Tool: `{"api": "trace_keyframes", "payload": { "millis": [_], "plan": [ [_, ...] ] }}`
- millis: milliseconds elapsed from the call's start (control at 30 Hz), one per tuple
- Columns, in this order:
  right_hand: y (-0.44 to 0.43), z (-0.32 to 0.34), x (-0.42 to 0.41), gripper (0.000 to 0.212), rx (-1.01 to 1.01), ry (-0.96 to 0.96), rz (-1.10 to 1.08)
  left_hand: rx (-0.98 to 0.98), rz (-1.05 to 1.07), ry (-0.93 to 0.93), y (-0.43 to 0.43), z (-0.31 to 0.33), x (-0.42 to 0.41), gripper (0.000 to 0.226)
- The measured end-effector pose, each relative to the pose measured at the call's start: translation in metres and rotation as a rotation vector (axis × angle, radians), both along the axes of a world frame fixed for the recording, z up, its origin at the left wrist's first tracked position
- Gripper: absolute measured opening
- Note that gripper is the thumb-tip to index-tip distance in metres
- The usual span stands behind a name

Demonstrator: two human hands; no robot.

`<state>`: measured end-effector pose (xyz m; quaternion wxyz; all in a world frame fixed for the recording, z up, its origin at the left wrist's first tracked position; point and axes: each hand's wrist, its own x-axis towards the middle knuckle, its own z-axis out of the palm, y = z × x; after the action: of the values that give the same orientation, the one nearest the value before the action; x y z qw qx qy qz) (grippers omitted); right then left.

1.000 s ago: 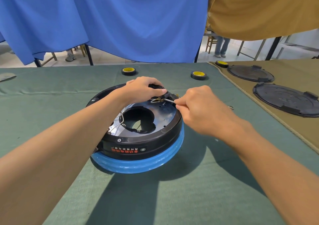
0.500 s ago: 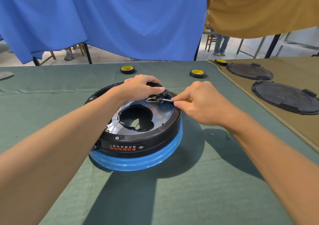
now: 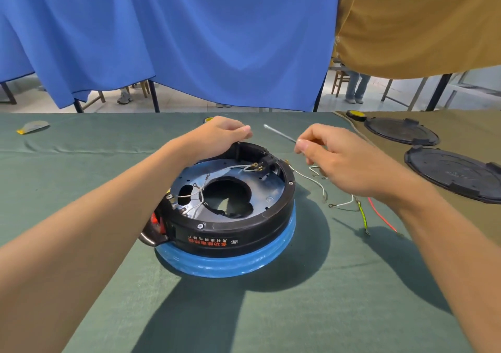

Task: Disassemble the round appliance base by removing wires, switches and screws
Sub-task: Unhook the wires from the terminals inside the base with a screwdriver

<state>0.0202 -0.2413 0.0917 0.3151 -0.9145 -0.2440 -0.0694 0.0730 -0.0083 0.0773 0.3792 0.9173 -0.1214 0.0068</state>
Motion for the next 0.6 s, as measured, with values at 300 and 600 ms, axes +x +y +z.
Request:
{"api": "trace_keyframes", "payload": {
  "millis": [300, 600],
  "plan": [
    [0.060, -0.004, 0.019, 0.006, -0.068, -0.068, 0.060, 0.275, 0.257, -0.177, 0.047, -0.022, -0.034, 0.028],
    [0.089, -0.020, 0.041, 0.009, -0.254, 0.004, -0.024, 0.285, 0.296, -0.209, 0.050, -0.031, -0.033, 0.031]
  ]
}}
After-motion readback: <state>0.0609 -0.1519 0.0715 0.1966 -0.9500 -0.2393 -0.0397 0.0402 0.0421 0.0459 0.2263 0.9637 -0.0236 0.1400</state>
